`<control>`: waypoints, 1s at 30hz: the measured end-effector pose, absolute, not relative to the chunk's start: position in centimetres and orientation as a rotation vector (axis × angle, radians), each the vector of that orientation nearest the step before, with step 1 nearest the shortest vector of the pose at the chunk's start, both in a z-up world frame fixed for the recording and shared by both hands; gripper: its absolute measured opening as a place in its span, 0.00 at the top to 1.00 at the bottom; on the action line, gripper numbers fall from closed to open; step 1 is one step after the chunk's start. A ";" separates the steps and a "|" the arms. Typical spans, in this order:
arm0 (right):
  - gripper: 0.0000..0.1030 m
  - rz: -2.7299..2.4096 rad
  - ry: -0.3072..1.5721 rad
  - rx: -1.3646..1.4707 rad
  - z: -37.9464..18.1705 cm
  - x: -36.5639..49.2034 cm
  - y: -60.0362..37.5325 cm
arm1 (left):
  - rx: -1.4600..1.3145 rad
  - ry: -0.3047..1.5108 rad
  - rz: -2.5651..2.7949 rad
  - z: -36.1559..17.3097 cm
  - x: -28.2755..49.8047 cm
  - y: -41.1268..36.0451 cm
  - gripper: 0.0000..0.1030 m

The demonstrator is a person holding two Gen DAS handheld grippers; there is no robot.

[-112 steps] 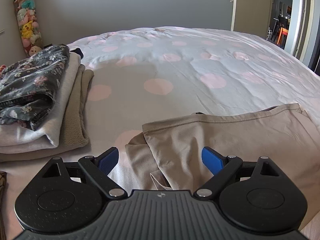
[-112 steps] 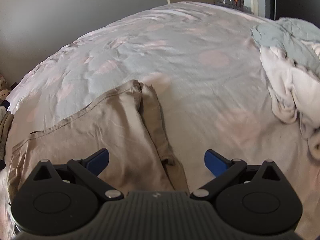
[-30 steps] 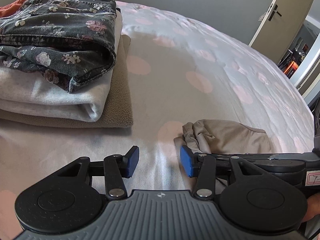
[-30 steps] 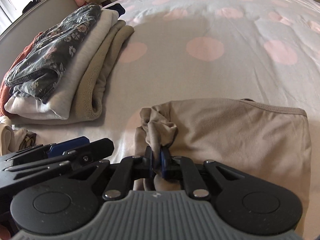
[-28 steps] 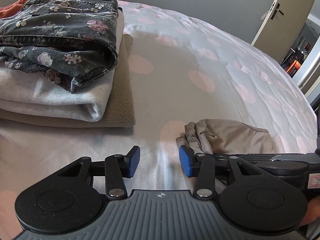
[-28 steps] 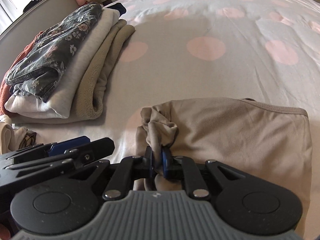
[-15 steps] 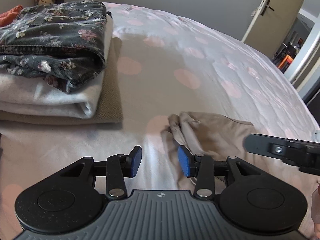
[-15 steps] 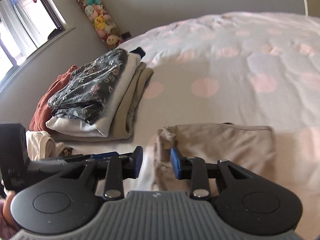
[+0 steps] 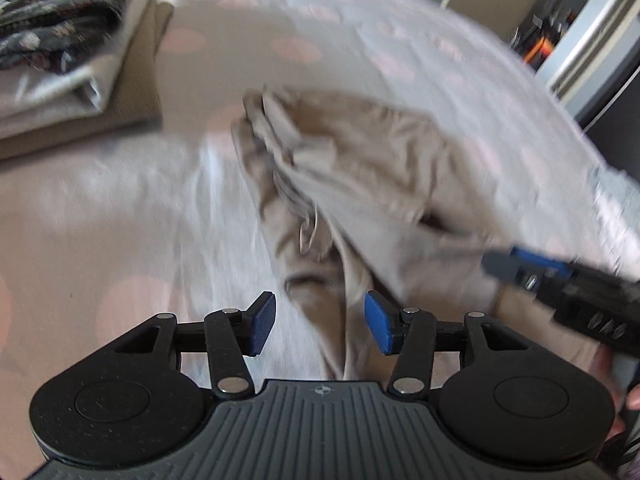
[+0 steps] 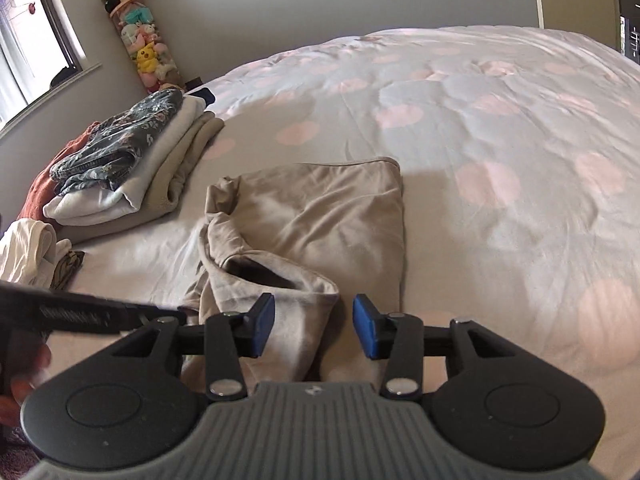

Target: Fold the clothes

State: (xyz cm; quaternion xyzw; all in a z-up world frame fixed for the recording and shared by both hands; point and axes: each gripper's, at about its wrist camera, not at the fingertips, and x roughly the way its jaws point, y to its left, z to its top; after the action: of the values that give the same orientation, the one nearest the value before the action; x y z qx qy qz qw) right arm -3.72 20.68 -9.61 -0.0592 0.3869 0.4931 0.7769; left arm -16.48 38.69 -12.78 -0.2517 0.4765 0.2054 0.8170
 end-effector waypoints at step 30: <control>0.90 1.404 0.818 -0.354 -11.8 -13.2 22.0 | -0.775 0.898 0.605 -12.2 -21.3 40.4 0.57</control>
State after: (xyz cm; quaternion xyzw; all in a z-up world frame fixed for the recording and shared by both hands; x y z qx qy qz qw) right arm -13.18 21.99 -11.80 -0.1571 0.3637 0.6237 0.6738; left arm -21.35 40.37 -12.22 -0.3594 0.4164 0.2809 0.7865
